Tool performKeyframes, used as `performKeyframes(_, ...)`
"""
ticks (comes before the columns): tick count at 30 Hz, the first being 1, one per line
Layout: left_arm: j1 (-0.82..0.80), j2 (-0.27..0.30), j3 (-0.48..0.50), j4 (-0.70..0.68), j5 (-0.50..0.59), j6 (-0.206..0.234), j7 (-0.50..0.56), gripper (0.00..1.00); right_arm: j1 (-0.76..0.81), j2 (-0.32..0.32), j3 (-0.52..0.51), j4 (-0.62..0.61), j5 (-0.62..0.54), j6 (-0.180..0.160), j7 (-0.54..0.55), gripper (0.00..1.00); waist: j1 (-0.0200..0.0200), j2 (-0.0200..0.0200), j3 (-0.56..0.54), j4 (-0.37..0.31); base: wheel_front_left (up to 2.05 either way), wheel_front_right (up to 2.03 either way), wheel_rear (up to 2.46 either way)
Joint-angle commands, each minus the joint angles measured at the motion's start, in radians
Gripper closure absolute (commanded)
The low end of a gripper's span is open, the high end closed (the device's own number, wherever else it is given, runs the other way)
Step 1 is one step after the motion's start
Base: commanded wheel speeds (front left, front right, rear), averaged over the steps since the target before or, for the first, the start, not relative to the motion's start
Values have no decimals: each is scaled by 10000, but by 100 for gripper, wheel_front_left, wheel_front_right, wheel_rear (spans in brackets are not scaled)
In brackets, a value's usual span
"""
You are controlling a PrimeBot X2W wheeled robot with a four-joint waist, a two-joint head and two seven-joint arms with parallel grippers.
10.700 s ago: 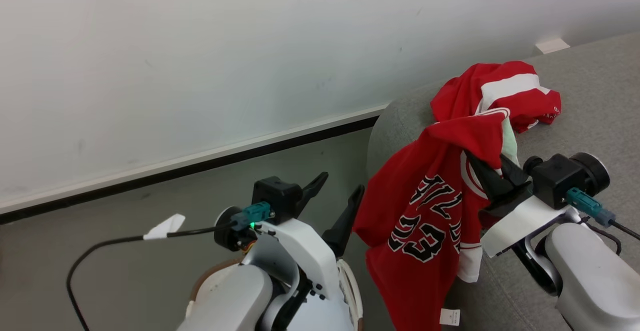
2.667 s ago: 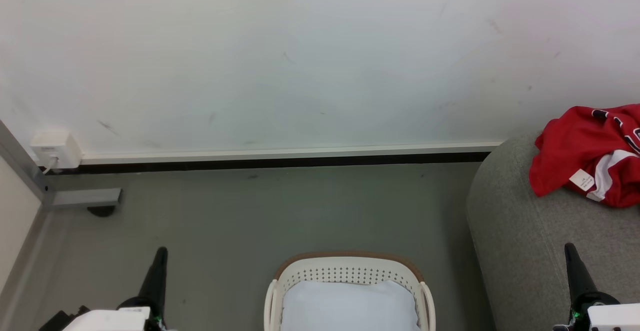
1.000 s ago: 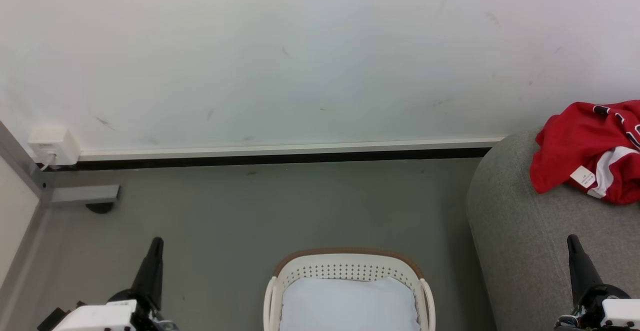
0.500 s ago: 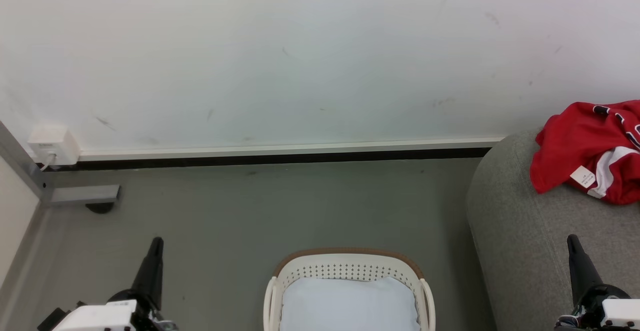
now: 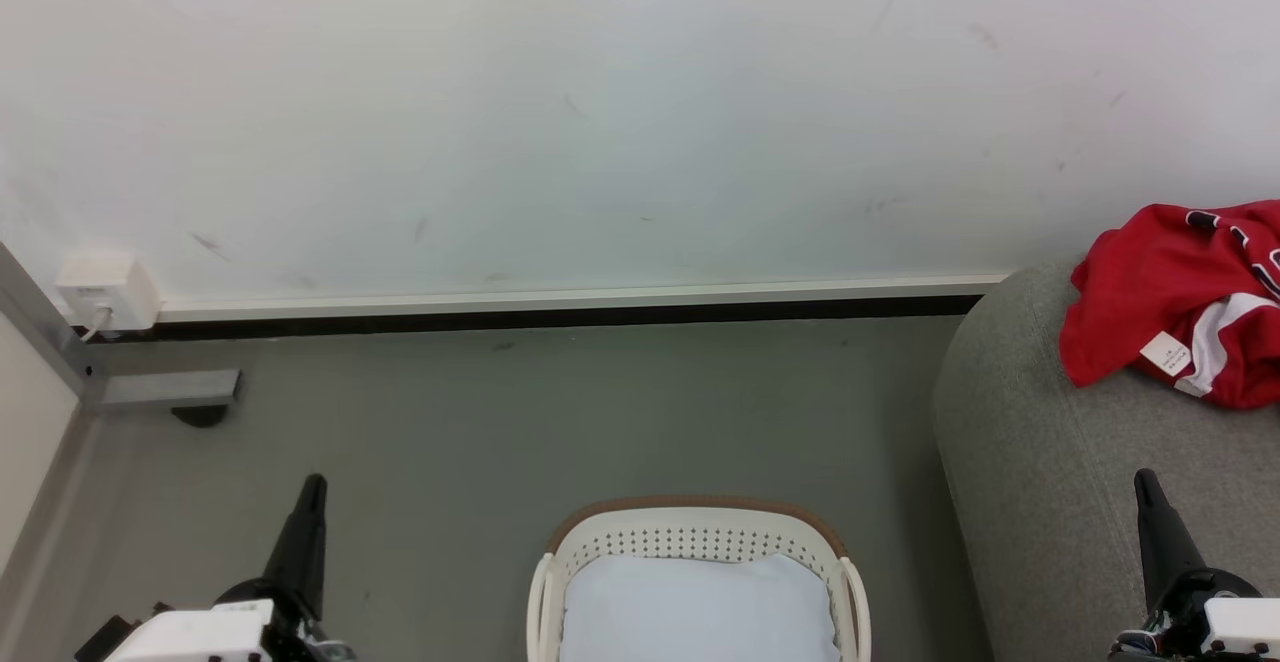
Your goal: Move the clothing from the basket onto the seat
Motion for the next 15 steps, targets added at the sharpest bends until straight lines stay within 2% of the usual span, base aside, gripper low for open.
performKeyframes(1, -58, 70, 26, -22, -129, -43, 51, 100, -59, -70, -35, -58, 9, -21, 42, 100, 0, 0, 0, 0, 0, 0, 0)
performKeyframes(15, -58, 70, 24, -23, -130, -43, 50, 100, -59, -71, -35, -59, 10, -21, 42, 100, 0, 0, 0, 0, 0, 0, 0)
